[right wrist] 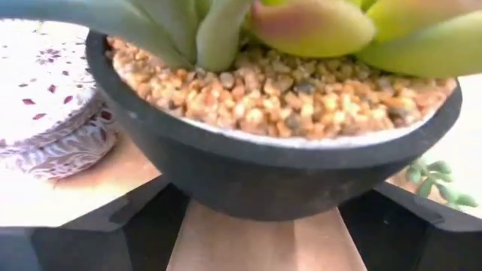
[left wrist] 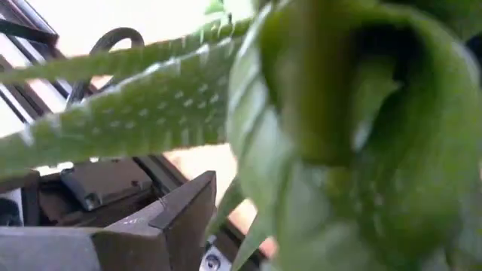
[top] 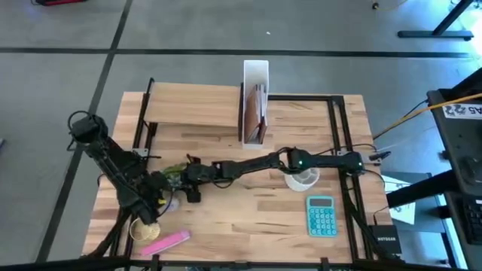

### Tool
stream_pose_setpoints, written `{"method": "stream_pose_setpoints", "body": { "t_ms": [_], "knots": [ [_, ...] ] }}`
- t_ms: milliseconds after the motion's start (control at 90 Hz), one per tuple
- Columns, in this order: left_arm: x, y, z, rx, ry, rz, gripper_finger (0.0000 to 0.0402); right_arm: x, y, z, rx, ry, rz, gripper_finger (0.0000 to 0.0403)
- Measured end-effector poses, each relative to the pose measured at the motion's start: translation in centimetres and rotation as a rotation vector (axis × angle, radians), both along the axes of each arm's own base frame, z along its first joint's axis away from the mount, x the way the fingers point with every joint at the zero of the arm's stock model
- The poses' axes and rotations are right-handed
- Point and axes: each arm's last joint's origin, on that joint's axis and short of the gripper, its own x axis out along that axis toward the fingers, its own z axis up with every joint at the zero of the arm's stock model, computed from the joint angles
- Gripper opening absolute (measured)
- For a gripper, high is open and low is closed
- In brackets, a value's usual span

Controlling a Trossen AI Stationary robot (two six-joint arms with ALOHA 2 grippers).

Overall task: Stock shelves
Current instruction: Remove the plant pot from under the shelf

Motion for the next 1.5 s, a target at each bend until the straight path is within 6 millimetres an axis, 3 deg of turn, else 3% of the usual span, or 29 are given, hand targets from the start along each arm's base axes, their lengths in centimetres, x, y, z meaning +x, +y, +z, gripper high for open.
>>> {"method": "stream_pose_setpoints", "body": {
  "t_ms": [267,556,844,1078,1222,1278,1500],
  "knots": [
    [-0.6,-0.2,0.3,-0.047,0.101,0.104,0.0239,-0.6,0.0,-0.4,-0.005,0.109,-0.008,0.0307],
    [-1.0,-1.0,2.9,0.004,0.109,0.158,0.0239,-1.8,-0.1,0.7,-0.026,0.258,-0.005,0.0307],
    [-1.0,-2.1,5.5,0.027,-0.011,0.197,0.0239,-4.3,-0.5,3.6,-0.1,0.475,0.007,0.0307],
    [-0.5,-2.8,6.7,0.01,-0.13,0.184,0.0239,-5.5,-0.5,3.9,-0.143,0.587,0.091,0.0307],
    [-0.3,-3.3,7.2,-0.038,-0.158,0.192,0.0239,-5.1,-0.5,4.0,-0.152,0.543,0.11,0.0306],
    [-0.1,-3.7,7.5,-0.071,-0.183,0.179,0.0239,-4.3,-0.4,4.2,-0.145,0.451,0.104,0.0301],
    [1.0,-4.9,10.6,-0.1,-0.438,0.069,0.0239,-1.9,0.0,5.5,-0.021,0.145,0.083,0.0236]
  ]
}}
